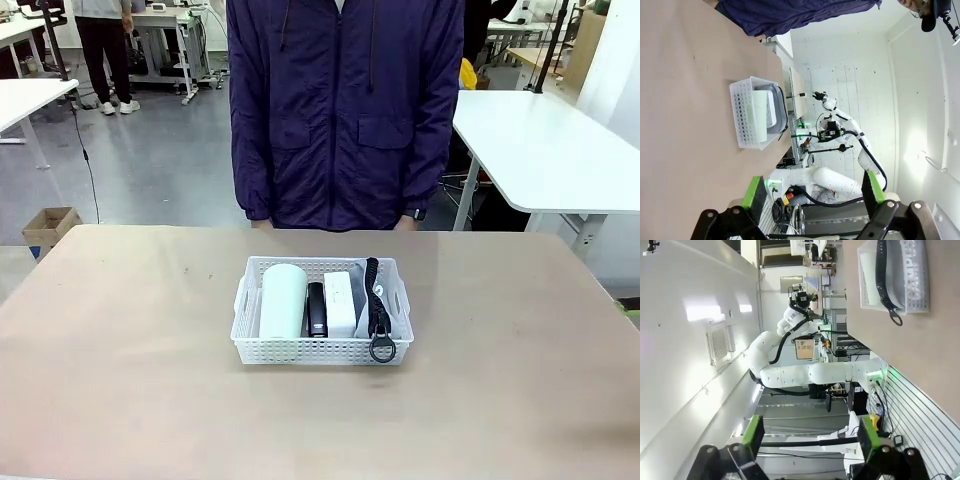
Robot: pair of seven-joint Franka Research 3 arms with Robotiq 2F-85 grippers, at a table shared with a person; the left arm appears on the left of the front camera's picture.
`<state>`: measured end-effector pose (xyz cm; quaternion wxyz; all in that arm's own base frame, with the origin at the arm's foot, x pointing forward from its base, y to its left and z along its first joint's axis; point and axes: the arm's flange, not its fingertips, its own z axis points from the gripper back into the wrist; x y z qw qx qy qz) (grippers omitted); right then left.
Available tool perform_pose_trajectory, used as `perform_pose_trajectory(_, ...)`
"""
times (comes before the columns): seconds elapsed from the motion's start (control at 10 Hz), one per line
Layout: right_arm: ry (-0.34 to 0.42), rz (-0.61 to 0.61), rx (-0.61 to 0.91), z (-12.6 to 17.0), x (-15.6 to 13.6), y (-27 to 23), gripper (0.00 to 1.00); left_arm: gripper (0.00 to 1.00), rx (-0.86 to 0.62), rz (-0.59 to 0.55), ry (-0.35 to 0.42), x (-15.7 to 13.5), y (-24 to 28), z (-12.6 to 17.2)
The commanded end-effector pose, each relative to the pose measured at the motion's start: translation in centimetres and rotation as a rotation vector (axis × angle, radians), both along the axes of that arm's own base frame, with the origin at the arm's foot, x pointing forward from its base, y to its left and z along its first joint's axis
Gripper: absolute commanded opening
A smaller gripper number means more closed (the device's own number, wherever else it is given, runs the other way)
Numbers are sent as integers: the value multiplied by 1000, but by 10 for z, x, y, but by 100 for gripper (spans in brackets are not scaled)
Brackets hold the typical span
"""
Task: Efficiently arrange items inside the basket to fit them all.
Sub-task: Pick up the Reusable plastic cup and place it inside the Organizing basket.
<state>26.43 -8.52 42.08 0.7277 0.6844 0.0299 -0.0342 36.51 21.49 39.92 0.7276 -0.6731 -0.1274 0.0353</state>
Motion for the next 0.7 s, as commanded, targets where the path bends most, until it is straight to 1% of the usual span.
perform_pose_trajectory(0.0,18,-14,16,8,-1,-1,100,100,11,-3,4,-2,-2,3)
perform_pose_trajectory(0.6,18,-14,16,8,-1,-1,100,100,11,-3,4,-2,-2,3)
